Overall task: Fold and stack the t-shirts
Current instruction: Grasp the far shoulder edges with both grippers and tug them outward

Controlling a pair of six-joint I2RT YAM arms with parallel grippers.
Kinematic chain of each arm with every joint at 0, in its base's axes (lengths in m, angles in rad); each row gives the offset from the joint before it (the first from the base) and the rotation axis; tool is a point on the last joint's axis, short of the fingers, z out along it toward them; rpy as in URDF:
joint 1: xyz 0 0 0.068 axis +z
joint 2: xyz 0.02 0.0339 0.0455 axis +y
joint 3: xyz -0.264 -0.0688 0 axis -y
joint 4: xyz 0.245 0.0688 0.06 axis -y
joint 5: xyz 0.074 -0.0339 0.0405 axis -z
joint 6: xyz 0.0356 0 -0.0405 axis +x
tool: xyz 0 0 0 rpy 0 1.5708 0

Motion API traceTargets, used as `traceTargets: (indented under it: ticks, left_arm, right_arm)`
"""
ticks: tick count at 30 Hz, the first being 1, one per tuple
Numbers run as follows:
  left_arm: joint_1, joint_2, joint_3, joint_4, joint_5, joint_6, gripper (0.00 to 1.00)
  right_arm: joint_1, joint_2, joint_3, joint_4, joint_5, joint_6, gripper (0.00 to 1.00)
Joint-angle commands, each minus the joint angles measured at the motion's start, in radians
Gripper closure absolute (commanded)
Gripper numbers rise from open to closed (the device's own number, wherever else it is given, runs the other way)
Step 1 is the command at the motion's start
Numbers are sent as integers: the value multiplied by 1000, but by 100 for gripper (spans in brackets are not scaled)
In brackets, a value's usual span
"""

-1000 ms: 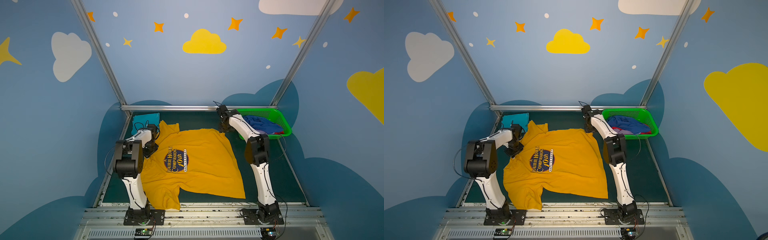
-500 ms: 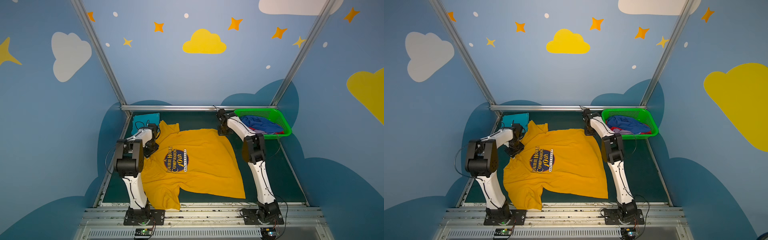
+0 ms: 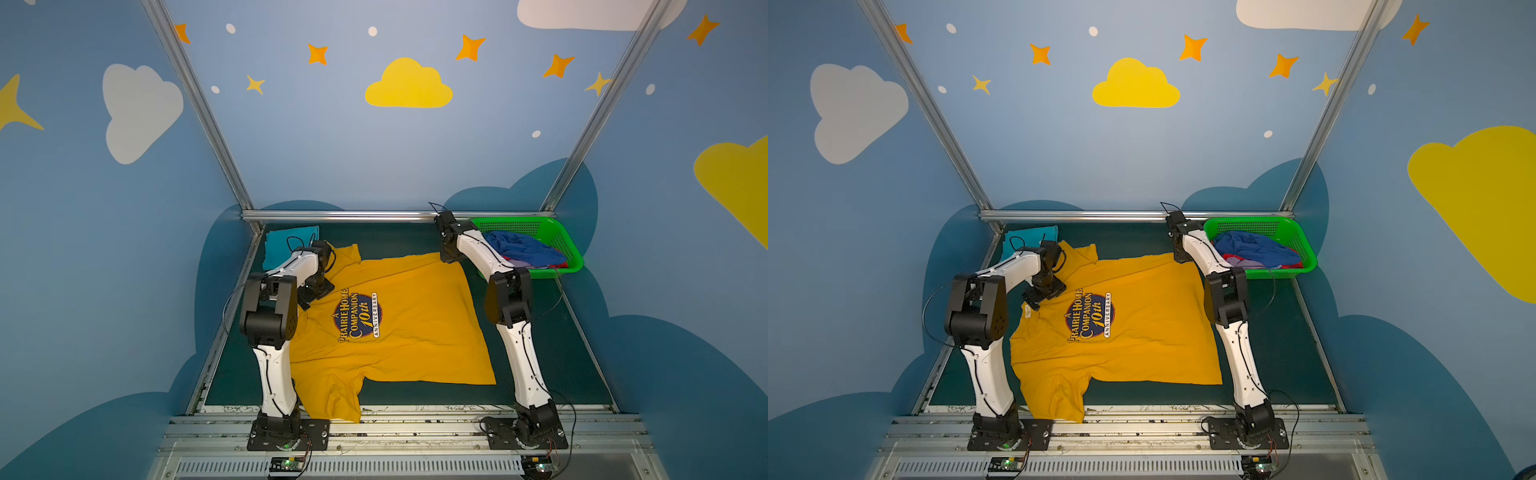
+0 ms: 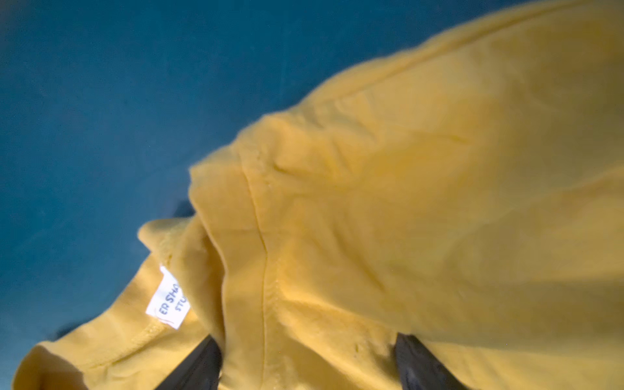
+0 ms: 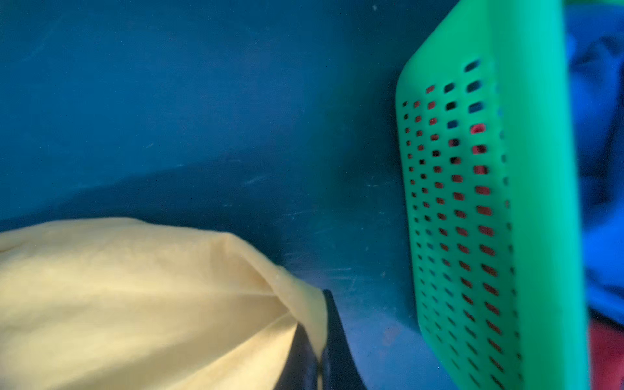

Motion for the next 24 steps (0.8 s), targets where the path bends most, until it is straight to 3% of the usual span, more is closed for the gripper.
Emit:
traceTargets:
  ticks: [1, 5, 6, 8, 9, 11, 17, 19, 22, 24]
  left_arm:
    - [-16, 46, 5, -4, 69, 15, 12]
    - [-15, 24, 46, -13, 68, 38, 8]
    - [-15, 23, 70, -25, 58, 45, 8]
    - [-13, 28, 125, -40, 50, 58, 7]
    - [-11, 37, 163, -48, 47, 65, 7]
    - [-10, 68, 253, -77, 41, 74, 7]
    - [-33, 212, 542, -168, 42, 104, 10]
    - [-43, 270, 631, -178, 48, 121, 11]
    - [-57, 374, 781, -225, 58, 137, 12]
    - [-71, 433, 876, -272, 39, 153, 15]
  right_arm:
    - [-9, -18, 19, 16, 97, -3, 100]
    - [-10, -35, 10, 12, 123, 9, 100]
    - [-11, -44, 2, 12, 119, 13, 93]
    - [-10, -70, -23, 25, 100, 18, 60]
    - [-8, -84, -39, 35, 86, 19, 51]
    - [0, -113, -63, 46, 64, 25, 43]
    - [54, -209, -102, 35, -35, 37, 40]
    - [77, -244, -136, 41, -109, 51, 46]
    - [100, -281, -230, 118, -294, 78, 55]
    - [101, -286, -282, 229, -481, 83, 57]
